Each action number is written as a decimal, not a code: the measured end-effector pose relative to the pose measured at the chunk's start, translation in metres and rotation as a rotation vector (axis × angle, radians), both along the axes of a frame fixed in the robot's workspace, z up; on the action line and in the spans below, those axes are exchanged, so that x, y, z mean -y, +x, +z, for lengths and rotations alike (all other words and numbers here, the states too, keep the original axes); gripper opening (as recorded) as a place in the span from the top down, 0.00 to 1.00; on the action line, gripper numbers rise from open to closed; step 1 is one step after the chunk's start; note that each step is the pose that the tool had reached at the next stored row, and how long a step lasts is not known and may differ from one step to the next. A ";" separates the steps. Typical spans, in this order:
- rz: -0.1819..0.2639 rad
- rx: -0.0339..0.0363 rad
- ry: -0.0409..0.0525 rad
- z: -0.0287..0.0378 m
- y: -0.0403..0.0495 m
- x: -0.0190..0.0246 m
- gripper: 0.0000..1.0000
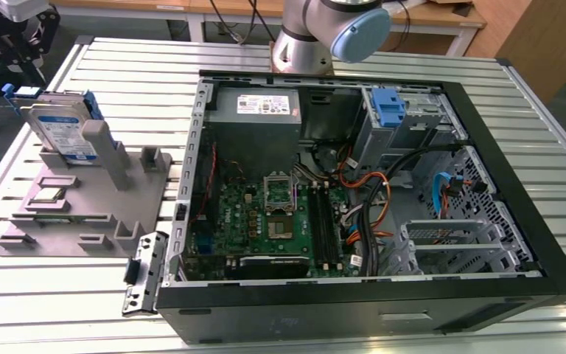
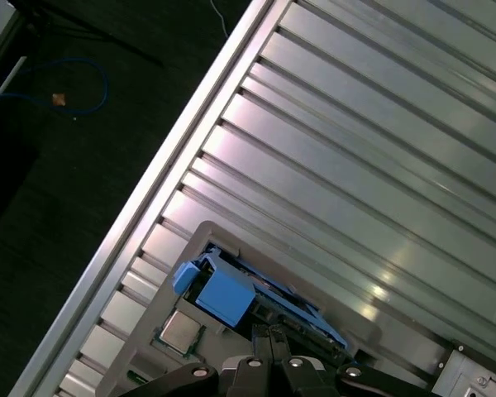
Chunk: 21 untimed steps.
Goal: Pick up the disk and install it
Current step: 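Pick up the disk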
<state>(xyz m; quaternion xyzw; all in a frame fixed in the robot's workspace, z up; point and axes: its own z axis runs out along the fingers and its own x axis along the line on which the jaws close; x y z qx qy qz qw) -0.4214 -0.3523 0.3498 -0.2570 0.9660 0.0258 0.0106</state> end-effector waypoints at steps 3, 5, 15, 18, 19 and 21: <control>0.002 0.0000 0.0001 0.0000 0.0000 0.0000 0.89; 0.006 0.0000 0.0002 0.0000 0.0000 0.0000 0.89; 0.015 0.0000 0.0003 0.0000 0.0000 0.0000 0.89; 0.015 0.0001 0.0003 0.0000 0.0000 0.0000 0.89; 0.015 0.0000 0.0003 0.0000 0.0000 0.0000 0.89; 0.015 0.0000 0.0003 0.0000 0.0000 0.0000 0.89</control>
